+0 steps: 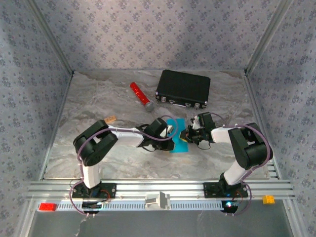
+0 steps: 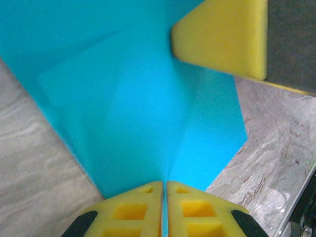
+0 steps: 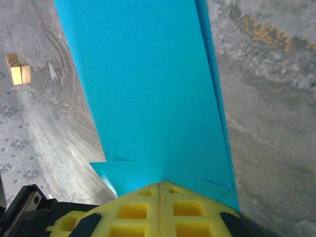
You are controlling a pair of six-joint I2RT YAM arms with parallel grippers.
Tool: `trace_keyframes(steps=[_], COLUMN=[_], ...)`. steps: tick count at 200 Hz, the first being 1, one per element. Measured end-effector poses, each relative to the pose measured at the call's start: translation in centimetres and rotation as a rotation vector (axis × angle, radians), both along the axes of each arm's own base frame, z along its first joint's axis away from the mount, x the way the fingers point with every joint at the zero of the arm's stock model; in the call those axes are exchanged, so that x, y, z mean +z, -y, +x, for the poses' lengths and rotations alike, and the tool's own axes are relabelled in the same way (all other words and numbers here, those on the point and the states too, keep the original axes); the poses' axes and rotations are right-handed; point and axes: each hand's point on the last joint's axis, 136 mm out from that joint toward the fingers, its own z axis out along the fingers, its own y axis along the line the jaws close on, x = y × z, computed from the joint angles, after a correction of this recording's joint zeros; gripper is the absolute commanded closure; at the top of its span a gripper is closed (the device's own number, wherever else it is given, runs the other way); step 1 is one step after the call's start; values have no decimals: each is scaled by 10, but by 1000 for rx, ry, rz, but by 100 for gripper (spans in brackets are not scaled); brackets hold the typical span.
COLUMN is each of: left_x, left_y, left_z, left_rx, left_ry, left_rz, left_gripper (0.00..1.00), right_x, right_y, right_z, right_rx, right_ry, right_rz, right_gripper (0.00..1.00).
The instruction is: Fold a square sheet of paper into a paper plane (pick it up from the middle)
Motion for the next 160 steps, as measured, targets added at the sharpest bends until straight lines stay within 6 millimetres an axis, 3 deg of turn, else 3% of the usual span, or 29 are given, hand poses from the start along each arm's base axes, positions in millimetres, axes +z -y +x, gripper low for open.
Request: trace_keyframes(steps=[113, 160], left_x=[0, 12], left_y=[-19, -16], left_z=[-27, -21], left_rx=[-76, -68], left_ry=[13, 50], left_rz=[61, 48], left_gripper=[91, 92], right_x=[0, 0], right_y=[0, 0], right_z=[0, 0], right_rx=[0, 0], right_ry=[1, 0], right_rz=[0, 0], right_gripper=[98, 98])
